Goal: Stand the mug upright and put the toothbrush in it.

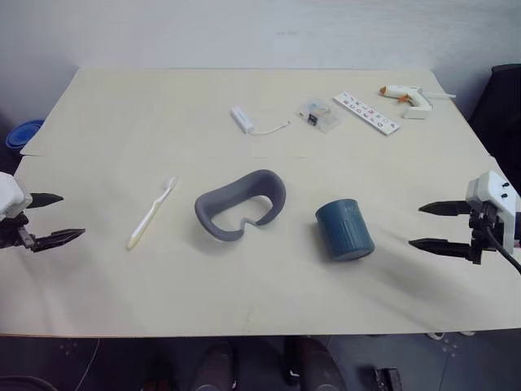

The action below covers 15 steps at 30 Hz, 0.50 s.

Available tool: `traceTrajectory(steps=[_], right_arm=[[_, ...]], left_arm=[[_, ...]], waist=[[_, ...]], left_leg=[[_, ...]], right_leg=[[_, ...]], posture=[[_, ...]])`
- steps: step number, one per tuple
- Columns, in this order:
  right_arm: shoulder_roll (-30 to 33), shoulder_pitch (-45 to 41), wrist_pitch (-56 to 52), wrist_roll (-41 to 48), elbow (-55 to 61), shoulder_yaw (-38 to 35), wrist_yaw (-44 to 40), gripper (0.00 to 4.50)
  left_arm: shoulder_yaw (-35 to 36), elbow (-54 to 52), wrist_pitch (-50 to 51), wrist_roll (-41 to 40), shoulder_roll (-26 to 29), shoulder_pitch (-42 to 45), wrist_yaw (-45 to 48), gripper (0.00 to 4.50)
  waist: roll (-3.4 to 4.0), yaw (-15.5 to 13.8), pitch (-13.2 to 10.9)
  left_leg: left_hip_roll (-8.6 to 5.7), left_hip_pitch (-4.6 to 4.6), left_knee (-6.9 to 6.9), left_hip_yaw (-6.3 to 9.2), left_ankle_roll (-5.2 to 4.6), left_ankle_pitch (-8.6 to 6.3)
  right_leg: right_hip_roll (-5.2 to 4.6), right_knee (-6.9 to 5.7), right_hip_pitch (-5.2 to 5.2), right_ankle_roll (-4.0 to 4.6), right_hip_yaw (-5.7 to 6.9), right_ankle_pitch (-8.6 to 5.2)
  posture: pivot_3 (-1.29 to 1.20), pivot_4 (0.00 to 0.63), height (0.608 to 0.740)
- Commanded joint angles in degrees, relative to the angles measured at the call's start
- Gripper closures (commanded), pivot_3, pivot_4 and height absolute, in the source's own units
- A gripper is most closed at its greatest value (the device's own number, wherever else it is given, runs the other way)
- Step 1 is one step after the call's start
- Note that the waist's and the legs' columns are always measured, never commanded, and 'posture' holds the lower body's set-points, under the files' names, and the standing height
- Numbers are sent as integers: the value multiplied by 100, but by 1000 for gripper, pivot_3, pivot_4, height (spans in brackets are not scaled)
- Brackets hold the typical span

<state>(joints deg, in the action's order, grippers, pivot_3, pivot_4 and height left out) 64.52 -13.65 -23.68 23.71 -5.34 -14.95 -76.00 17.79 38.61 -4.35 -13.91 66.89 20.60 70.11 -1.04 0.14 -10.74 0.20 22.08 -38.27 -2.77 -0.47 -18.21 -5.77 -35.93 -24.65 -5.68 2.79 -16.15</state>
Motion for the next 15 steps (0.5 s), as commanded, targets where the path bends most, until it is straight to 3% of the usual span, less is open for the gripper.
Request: traceTrajectory(steps=[1,5,8,15], right_arm=[[73,71,-191,181,225,-375,133,6],[114,116,-514,410,532,-536,122,6],[232,99,-989,824,1234,-683,64,6],[226,-462,-1681,1732,2647,-503,204,6]], left_arm=[[-58,-135,267,-94,-49,271,64,0],[-85,-507,593,-287,-119,376,313,0],[-251,-1472,868,-529,-156,486,624,0],[-1463,-2770,1095,-568,-620,1925,1494,0]], waist=[[0,-11,0],[-1,-7,0],[-1,-7,0],[-1,-36,0]], left_leg=[[0,0,-1,-3,0,0],[0,2,-4,-17,-1,0],[2,2,-4,-13,0,0],[5,15,-56,32,-2,-19]], right_leg=[[0,-1,0,0,0,0],[0,-2,1,-1,4,1],[1,-3,0,-1,3,1],[11,-8,7,-4,4,2]], posture=[[0,150,740],[0,150,740],[0,150,740],[0,150,740]])
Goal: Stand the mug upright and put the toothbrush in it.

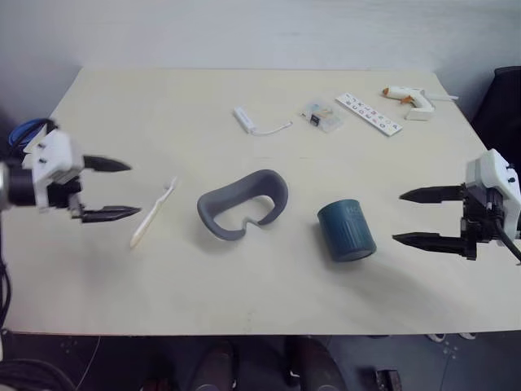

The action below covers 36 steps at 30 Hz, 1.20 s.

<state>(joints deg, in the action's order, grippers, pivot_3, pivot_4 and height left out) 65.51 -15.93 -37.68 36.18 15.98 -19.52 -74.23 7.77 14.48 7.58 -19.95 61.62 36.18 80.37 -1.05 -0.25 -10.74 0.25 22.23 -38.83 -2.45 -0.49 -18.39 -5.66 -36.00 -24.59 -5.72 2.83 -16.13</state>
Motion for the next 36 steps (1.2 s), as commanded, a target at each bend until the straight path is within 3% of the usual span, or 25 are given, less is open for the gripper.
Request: traceTrajectory(steps=[1,6,11,15,19,23,26,31,36], right_arm=[[115,-321,-366,604,636,9,32,6],[25,-467,-420,663,909,256,219,6],[-61,-264,-512,803,1183,107,521,6],[-104,-4,-722,1054,1466,-233,815,6],[-153,414,-811,1127,1694,-582,1037,6],[-275,813,-808,1182,1958,-828,1278,6],[-327,977,-842,1341,2133,-908,1322,6],[-237,960,-611,1221,1895,-688,1145,6],[-312,597,-467,1202,1685,-342,1176,6]], left_arm=[[-684,-357,-235,134,-211,566,639,0],[-1841,88,-938,485,-936,1723,1173,0],[-3276,1226,-2414,781,-1250,2741,1213,0],[-4157,1828,-3117,496,-1252,3330,1213,0],[-4245,2140,-2960,16,-1296,3687,1213,0],[-3657,2210,-2182,-434,-1346,3734,1213,0],[-3378,1717,-1862,-776,-958,3423,1213,0],[-3879,676,-2203,-941,-153,2954,1213,0],[-4734,228,-2692,-924,197,2929,1213,0]], waist=[[0,2,0],[-1,-38,0],[-1,-103,0],[-1,-101,0],[-1,-114,-1],[-1,-115,-1],[-1,-83,-1],[-1,-19,-1],[-1,-105,-1]], left_leg=[[2,0,-10,-2,-2,-8],[-2,10,-30,-5,-10,-14],[-24,13,-35,-8,-16,-18],[-25,12,-35,-9,-17,-18],[-23,15,-37,-3,-17,-18],[-21,16,-39,-2,-20,-20],[-21,15,-41,-1,-20,-19],[10,13,-39,-1,-18,-19],[1,10,-44,-2,-21,-20]], right_leg=[[4,0,2,0,-2,0],[12,2,5,-5,-1,3],[12,5,2,-7,-6,4],[13,7,2,-7,-7,4],[12,7,2,-7,-4,4],[9,8,4,-10,-4,4],[12,6,4,-13,-4,5],[16,5,4,-13,-6,5],[14,7,11,-14,-12,5]], posture=[[0,150,740],[0,150,740],[0,150,740],[0,150,740],[0,150,740],[0,150,740],[0,150,740],[0,150,740],[0,150,740]])
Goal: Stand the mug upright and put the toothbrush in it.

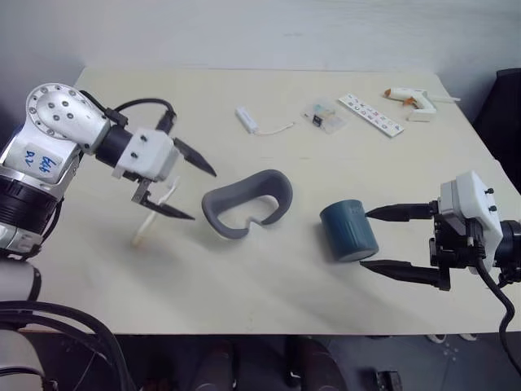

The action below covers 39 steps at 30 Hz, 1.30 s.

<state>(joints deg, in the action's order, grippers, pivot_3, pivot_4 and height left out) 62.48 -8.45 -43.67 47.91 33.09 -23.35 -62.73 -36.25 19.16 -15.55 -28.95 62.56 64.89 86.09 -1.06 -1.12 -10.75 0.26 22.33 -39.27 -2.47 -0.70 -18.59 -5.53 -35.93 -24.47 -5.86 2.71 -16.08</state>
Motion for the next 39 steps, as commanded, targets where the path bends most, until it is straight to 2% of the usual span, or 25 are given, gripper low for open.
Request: traceTrajectory(steps=[1,6,10,12,15,22,28,33,37,39], right_arm=[[-37,-196,136,41,-37,81,52,6],[-108,-286,106,83,77,194,247,6],[-135,-138,-20,291,305,0,432,6],[-108,-70,-57,326,380,-74,495,6],[-69,12,-111,422,445,-203,568,0],[-50,-56,-122,525,439,-191,682,0],[-106,-370,33,367,231,208,650,0],[-129,-696,189,245,-53,574,440,0],[-339,-1403,284,52,-407,1213,362,0],[-468,-1684,275,-9,-545,1472,327,0]], left_arm=[[-457,-142,-617,132,48,77,641,0],[-673,819,-1575,885,-644,213,641,0],[-542,1776,-2203,1413,-1492,269,641,0],[-494,2072,-2358,1495,-1715,296,641,0],[-621,2219,-2347,1347,-1743,356,641,553],[-515,2515,-2222,1227,-1654,535,641,2715],[-278,1930,-1601,827,-1359,283,641,4481],[316,1409,-1318,1099,-1419,-76,466,4481],[1188,1061,-346,1203,-1495,-183,-677,4481],[1564,936,-182,1676,-1222,-375,-1317,4481]], waist=[[0,-34,0],[0,-45,0],[-1,-43,0],[-1,-41,0],[-1,-9,-1],[-1,-26,-1],[-1,-21,-1],[-1,-19,-1],[-2,-15,-1],[-1,-2,-1]], left_leg=[[-1,0,0,0,-1,0],[-32,3,-4,0,-2,-1],[-33,7,-5,0,-4,-2],[-34,7,-6,-1,-4,-2],[-29,8,-6,0,-4,-2],[-25,7,-6,1,-5,-2],[-14,7,-6,2,-6,-3],[-2,6,-6,2,-6,-3],[-11,11,-14,3,-6,-3],[-6,10,-13,5,-7,-4]], right_leg=[[-1,0,0,0,0,0],[-1,3,3,-1,4,1],[0,5,1,-3,9,2],[-1,5,1,-5,8,3],[1,5,-1,-5,8,3],[0,4,-1,-6,7,3],[-2,4,-2,-6,6,3],[0,4,-1,-6,6,3],[0,4,-2,-7,7,4],[0,5,-2,-7,7,4]], posture=[[0,150,740],[0,150,740],[0,150,740],[0,150,740],[0,150,740],[0,150,740],[0,150,740],[0,150,740],[0,150,740],[0,150,740]])
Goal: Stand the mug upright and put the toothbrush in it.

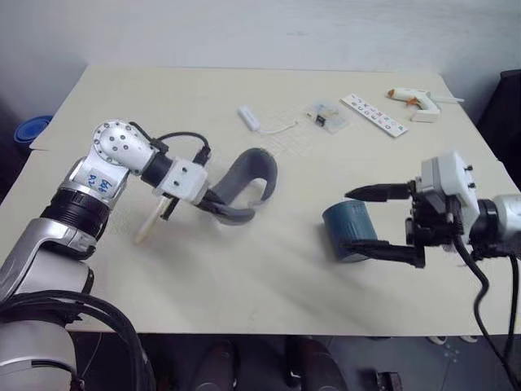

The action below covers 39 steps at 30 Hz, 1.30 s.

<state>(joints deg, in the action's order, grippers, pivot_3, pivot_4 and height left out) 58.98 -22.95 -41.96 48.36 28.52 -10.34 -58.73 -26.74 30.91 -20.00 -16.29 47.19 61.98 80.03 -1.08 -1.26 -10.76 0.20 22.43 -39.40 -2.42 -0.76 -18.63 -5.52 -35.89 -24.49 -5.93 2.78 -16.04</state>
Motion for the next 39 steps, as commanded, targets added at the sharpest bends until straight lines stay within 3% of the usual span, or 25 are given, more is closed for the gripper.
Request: traceTrajectory(steps=[1,8,14,20,25,34,39], right_arm=[[-161,-312,93,-71,-128,240,-88,0],[-453,-744,266,-284,-383,725,-473,0],[-753,-1272,177,-212,-607,912,-684,0],[-925,-1436,241,-385,-771,1100,-845,0],[-983,-1461,270,-540,-815,1141,-829,0],[-839,-1054,214,-618,-604,890,-603,0],[-785,-901,112,-570,-496,643,-329,0]], left_arm=[[748,-311,335,608,407,-172,-923,4481],[2567,-2084,2633,946,1875,-2440,-2348,4481],[3791,-2094,3697,1124,2202,-3914,-3088,4481],[4092,-1603,4130,1118,2059,-4054,-3439,4481],[3775,-1308,3594,1663,2023,-4185,-3788,4481],[3599,-1246,3774,1858,2073,-3974,-3734,1857],[3860,-1611,4059,1644,2487,-3751,-3325,366]], waist=[[0,21,0],[0,193,0],[0,101,0],[-1,38,1],[-1,68,1],[-4,122,3],[-4,137,3]], left_leg=[[-2,0,1,0,0,0],[22,-6,21,-8,3,1],[23,-6,19,-8,3,0],[11,-5,19,-8,-2,-5],[11,-7,23,-13,1,-6],[17,-6,24,-18,4,-8],[24,-5,25,-22,7,-9]], right_leg=[[1,0,-1,0,0,0],[3,-4,-11,1,-1,-1],[-6,-2,-8,3,0,-1],[-18,-2,-8,3,4,-1],[-20,-4,-13,3,3,-1],[-21,-5,-15,3,4,-1],[-22,-4,-19,3,1,-1]], posture=[[0,150,740],[0,150,740],[0,150,740],[0,150,740],[0,150,740],[0,150,740],[0,150,740]])
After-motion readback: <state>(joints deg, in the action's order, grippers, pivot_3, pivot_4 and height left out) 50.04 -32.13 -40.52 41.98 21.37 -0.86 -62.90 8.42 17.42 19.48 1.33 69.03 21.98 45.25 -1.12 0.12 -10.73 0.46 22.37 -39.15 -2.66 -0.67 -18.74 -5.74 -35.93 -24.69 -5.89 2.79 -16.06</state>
